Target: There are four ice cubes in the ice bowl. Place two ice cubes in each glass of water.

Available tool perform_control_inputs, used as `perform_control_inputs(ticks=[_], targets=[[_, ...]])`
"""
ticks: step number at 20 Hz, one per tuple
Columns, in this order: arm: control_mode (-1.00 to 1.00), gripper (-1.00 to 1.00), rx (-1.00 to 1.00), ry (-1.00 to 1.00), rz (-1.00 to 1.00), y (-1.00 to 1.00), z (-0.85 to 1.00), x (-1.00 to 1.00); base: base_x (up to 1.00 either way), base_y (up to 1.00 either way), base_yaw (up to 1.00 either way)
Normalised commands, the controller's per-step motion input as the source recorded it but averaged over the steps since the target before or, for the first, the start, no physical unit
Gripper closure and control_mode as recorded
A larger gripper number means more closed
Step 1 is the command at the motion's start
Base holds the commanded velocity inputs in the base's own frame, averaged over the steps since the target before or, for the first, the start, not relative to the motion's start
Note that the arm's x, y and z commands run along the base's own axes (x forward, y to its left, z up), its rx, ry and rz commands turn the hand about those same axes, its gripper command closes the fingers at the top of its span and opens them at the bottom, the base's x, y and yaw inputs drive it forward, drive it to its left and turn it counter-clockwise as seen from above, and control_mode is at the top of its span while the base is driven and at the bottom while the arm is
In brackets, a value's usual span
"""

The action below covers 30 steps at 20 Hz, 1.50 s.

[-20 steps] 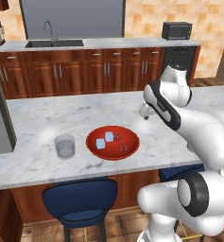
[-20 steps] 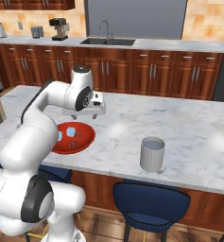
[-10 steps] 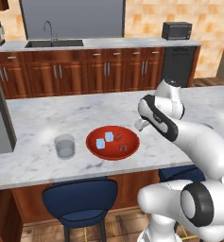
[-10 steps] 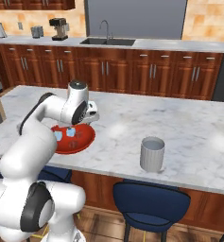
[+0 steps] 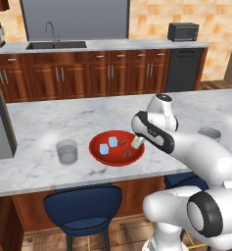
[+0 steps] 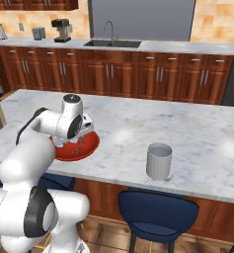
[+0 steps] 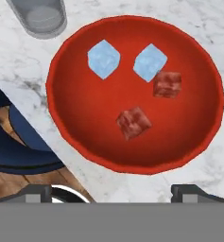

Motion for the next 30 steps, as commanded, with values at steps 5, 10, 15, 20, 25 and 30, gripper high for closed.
perform_control_inputs(ticks=[5,10,15,20,25,30], targets=[[-1.00,-1.00,-0.03,0.06,0.19,0.11,-0.36,0.28,0.00,0.00,0.00],[-1.00,-1.00,0.00,0.10,0.09,0.00,-0.26,0.38,0.00,0.00,0.00],[-1.00,-1.00,-0.01,0.19,0.00,0.14,-0.27,0.36,0.00,0.00,0.00],[-1.00,-1.00,-0.01,0.08,0.02,0.08,-0.40,0.33,0.00,0.00,0.00],[-1.00,-1.00,0.00,0.00,0.05,0.00,-0.48,0.30,0.00,0.00,0.00],[-1.00,-1.00,0.00,0.00,0.04,0.04,-0.43,0.26,0.00,0.00,0.00]])
